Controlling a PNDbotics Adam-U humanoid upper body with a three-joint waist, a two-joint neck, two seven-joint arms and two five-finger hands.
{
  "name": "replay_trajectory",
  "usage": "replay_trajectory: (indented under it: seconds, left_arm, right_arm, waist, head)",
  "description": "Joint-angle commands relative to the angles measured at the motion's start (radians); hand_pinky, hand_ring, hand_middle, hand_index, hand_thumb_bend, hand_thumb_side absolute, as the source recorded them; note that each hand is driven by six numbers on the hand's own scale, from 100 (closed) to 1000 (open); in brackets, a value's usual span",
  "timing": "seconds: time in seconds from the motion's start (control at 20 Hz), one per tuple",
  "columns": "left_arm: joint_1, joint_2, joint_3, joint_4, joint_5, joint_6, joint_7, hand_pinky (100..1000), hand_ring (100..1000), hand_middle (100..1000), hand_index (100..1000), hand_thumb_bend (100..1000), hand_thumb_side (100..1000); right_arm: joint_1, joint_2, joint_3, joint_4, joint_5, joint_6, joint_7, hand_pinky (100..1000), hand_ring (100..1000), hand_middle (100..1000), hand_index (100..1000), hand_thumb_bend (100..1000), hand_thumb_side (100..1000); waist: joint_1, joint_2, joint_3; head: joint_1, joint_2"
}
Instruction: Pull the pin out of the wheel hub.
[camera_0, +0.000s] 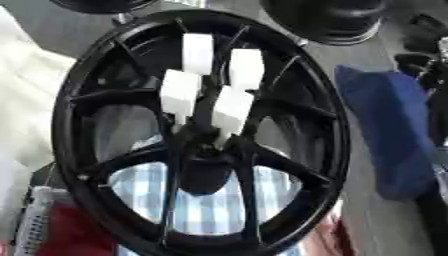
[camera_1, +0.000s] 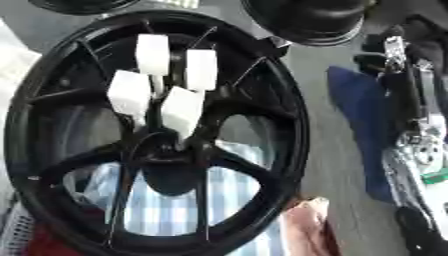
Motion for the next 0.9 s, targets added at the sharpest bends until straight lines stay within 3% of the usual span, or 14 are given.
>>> replay_trajectory:
  seconds: [0.05, 0.5, 0.7, 0.9]
  left_arm:
    - [-0.011, 0.012, 0.006, -0.015, -0.002, 0.001, -0.001, 676, 792, 691, 751, 100, 793]
    - [-0.009, 0.012, 0.006, -0.016, -0.002, 0.0, -0.001, 676, 793, 692, 751, 100, 792]
    - [-0.007, 0.016, 0.004, -0.015, -0.003, 0.0, -0.003, 676, 794, 692, 751, 100, 792]
    - [-0.002, 0.02, 0.002, -0.013, -0.004, 0.0, -0.005, 676, 795, 693, 751, 100, 791]
  right_arm:
    - [-0.004, -0.017, -0.012, -0.021, -0.004, 0.0, -0.002, 786, 685, 648, 685, 100, 727]
    - [-0.019, -0.039, -0.006, -0.025, 0.0, 0.002, 0.007, 787, 688, 651, 687, 100, 712]
    - [-0.053, -0.127, 0.024, -0.049, 0.022, 0.037, 0.057, 791, 700, 663, 698, 100, 665]
    - [-0.12, -0.281, 0.083, -0.056, 0.105, 0.106, 0.205, 797, 708, 669, 707, 100, 603]
  waist:
    - [0.004, -0.019, -0.001]
    - [0.008, -0.018, 0.002]
    - [0.008, -0.022, 0.002]
    - [0.008, -0.027, 0.004]
  head:
    - [0.004, -0.016]
    - [0.017, -0.018]
    - [0.021, -0.013]
    - [0.018, -0.005]
